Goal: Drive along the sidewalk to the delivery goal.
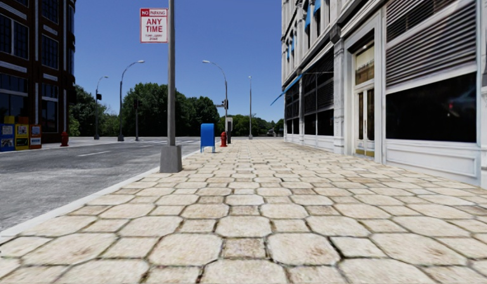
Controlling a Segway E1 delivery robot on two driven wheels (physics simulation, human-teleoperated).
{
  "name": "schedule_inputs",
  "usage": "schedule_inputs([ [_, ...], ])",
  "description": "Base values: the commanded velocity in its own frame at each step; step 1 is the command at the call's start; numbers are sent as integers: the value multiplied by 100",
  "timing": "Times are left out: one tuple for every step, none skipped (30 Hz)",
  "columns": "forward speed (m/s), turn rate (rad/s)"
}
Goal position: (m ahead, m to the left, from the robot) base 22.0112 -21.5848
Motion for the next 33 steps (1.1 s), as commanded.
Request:
schedule_inputs([
  [200, 0],
  [200, 0],
  [200, 0],
  [200, 0],
  [200, 0],
  [200, 0],
  [200, 0],
  [200, 0],
  [200, 0],
  [200, 0],
  [200, 0],
  [200, 0],
  [200, 0],
  [200, 0],
  [200, 0],
  [200, 0],
  [200, 0],
  [200, 0],
  [200, 0],
  [200, 0],
  [200, 0],
  [200, 0],
  [200, 0],
  [200, 0],
  [200, 0],
  [200, 0],
  [200, 0],
  [200, 0],
  [200, 0],
  [200, 0],
  [200, 0],
  [200, 0],
  [200, 0],
])
